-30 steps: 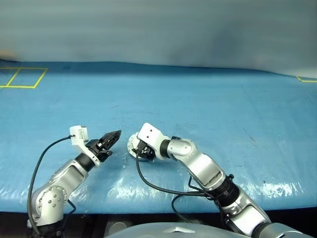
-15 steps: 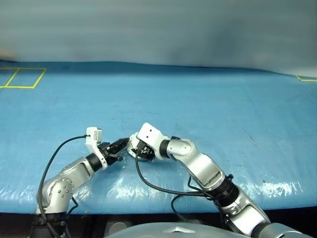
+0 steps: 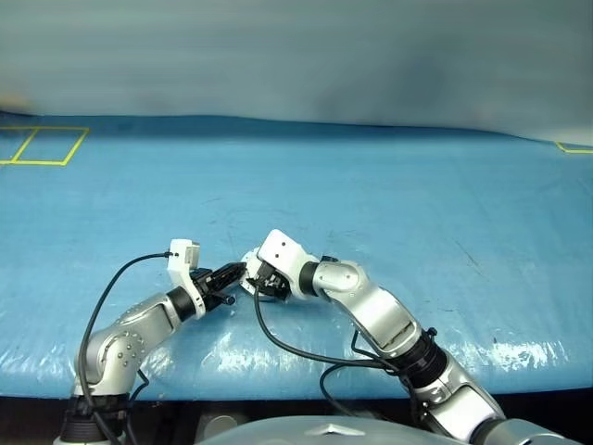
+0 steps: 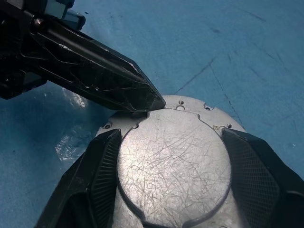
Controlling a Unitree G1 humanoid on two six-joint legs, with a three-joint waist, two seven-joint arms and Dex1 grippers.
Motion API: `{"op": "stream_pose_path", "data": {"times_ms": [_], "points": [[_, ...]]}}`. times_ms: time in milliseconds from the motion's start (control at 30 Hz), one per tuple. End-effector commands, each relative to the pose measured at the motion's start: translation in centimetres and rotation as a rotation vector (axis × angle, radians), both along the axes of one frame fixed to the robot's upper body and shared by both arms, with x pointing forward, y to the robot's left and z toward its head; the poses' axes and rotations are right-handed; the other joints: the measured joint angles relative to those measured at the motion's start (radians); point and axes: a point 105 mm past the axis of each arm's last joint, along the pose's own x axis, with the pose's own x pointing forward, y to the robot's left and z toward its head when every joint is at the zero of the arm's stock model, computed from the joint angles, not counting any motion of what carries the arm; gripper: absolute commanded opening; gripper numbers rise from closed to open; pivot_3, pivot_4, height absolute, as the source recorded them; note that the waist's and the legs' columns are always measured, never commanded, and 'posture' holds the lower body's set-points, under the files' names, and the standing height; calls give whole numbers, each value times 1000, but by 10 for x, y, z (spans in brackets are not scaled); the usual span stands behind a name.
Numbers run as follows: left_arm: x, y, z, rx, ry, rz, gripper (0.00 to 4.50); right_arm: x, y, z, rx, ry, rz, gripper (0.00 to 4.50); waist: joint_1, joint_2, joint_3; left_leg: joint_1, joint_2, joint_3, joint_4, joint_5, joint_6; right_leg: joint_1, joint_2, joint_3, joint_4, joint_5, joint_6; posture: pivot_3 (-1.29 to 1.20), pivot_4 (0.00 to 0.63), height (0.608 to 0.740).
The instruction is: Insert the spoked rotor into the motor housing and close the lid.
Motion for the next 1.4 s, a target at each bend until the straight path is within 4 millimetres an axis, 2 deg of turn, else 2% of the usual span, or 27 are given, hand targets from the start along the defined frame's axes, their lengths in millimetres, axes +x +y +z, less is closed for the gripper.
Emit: {"op": "stream_pose_path", "data": {"times_ms": [33,100,133,300,433,600,867,933,1267,1400], "points": [[-5,-7,-7,43,15,-41,0,-7,-23,-33,-53,178,-90,3777,2,0,0,0,0,0,0,0,0,0,0,0,-1,0,0,0,150,740],[-4,-4,-8,56,15,-25,0,-8,-26,-28,-28,183,-103,4406,5,0,0,-1,0,0,-1,-1,-1,0,0,0,-2,0,0,0,150,740],[-4,-4,-8,57,14,-22,0,-7,-30,-25,-7,187,-127,4461,6,0,0,-1,0,0,-2,-1,-1,0,0,0,-3,0,0,0,150,740],[-8,-4,-10,64,10,-27,0,-7,-51,-9,96,246,-221,4461,11,0,0,-2,0,0,-7,-1,-1,-2,0,0,-4,-2,-1,0,150,740],[-9,-5,-10,68,4,-27,0,-2,-65,10,375,413,-359,4461,11,0,3,-3,0,0,-10,-1,-1,-5,0,0,-3,-3,-2,0,150,740],[-8,-8,-11,62,-2,-35,0,-3,-70,-1,478,598,-457,4461,11,0,6,-5,0,0,-12,-1,-1,-7,0,0,-3,-3,-3,0,150,740],[-8,-13,-13,58,-5,-42,0,-12,-49,-5,634,822,-450,4461,7,1,7,-5,0,0,-16,-1,-1,-8,0,-1,-3,-5,-4,0,150,740],[-8,-13,-13,60,-4,-42,0,-14,-39,-6,666,878,-432,4461,5,1,7,-5,0,-1,-16,-1,-1,-8,0,-1,-3,-5,-4,0,150,740],[-12,-13,-14,67,0,-38,0,-30,0,7,783,1068,-280,4461,1,2,7,-5,0,-1,-16,-1,-1,-8,0,-1,-3,-5,-4,0,150,740],[-14,-13,-15,70,2,-37,0,-33,3,10,836,1130,-250,3593,1,2,8,-6,0,-1,-17,-1,-1,-8,0,-1,-3,-6,-4,0,150,740]]}}
